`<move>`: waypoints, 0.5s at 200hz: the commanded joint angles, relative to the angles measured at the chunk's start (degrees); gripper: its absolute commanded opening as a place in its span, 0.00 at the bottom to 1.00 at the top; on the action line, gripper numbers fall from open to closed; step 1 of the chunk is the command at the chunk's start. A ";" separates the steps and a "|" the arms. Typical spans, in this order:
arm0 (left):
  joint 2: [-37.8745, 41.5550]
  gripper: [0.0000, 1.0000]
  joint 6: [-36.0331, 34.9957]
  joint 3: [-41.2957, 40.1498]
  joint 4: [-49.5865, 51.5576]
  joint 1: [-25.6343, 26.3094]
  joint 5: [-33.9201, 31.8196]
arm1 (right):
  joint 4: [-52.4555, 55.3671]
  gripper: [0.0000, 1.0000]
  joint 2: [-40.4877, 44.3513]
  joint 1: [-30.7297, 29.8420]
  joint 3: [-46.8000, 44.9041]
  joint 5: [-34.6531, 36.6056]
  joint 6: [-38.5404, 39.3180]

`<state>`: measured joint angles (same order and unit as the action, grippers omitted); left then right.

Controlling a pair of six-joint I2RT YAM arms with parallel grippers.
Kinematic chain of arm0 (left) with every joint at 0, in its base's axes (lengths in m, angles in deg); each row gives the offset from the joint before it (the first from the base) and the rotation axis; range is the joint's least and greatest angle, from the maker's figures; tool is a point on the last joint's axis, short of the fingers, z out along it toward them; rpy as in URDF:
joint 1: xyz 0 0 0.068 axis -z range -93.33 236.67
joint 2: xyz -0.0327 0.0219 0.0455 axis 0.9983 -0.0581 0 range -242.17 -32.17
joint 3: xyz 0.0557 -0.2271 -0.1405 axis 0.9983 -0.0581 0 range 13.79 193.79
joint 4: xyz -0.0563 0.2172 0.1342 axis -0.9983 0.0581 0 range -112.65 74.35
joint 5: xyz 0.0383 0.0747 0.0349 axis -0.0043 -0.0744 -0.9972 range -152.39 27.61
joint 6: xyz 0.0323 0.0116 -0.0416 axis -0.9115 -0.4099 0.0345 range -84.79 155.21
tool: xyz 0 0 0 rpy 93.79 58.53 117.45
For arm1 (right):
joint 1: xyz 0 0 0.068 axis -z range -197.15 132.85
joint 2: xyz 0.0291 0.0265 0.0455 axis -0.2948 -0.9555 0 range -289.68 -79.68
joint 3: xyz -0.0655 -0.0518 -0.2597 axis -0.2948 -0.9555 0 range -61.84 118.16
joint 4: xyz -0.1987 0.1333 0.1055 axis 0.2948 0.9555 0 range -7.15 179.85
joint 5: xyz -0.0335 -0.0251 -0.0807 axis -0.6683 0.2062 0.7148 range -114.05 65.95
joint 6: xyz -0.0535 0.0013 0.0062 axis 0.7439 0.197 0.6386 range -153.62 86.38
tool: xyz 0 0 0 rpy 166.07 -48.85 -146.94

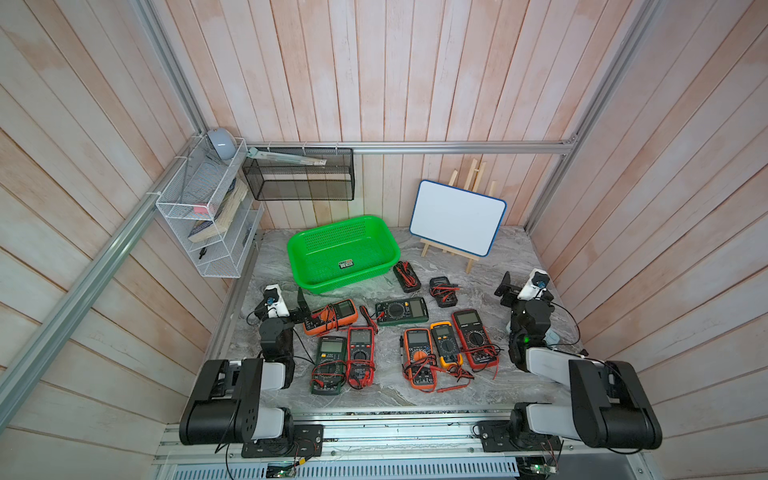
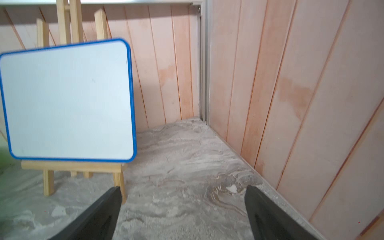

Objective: Put the multimeter into the basket
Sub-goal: Pick up the multimeter from the center of the board.

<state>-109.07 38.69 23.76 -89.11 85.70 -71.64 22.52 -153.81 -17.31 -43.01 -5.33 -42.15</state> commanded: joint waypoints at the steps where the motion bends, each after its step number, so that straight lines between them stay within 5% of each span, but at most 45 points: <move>1: 5.53 1.00 3.28 1.53 8.18 0.62 -5.12 | 11.13 0.98 4.23 0.36 1.13 7.39 -13.51; 53: 19.96 1.00 16.39 7.06 29.95 0.88 -7.20 | 24.54 0.98 10.89 1.73 5.72 -14.80 -19.39; 79: 24.36 1.00 22.06 11.61 42.63 0.97 -2.64 | 32.01 0.97 9.94 0.53 10.47 -25.60 -21.85; 100: 25.52 1.00 25.80 14.72 51.06 1.05 3.69 | 42.32 0.95 8.06 -5.09 16.58 -27.58 -20.05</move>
<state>-84.74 57.51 35.15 -53.02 86.37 -74.97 51.33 -144.13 -17.25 -32.38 -24.48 -61.54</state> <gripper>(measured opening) 0.996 0.961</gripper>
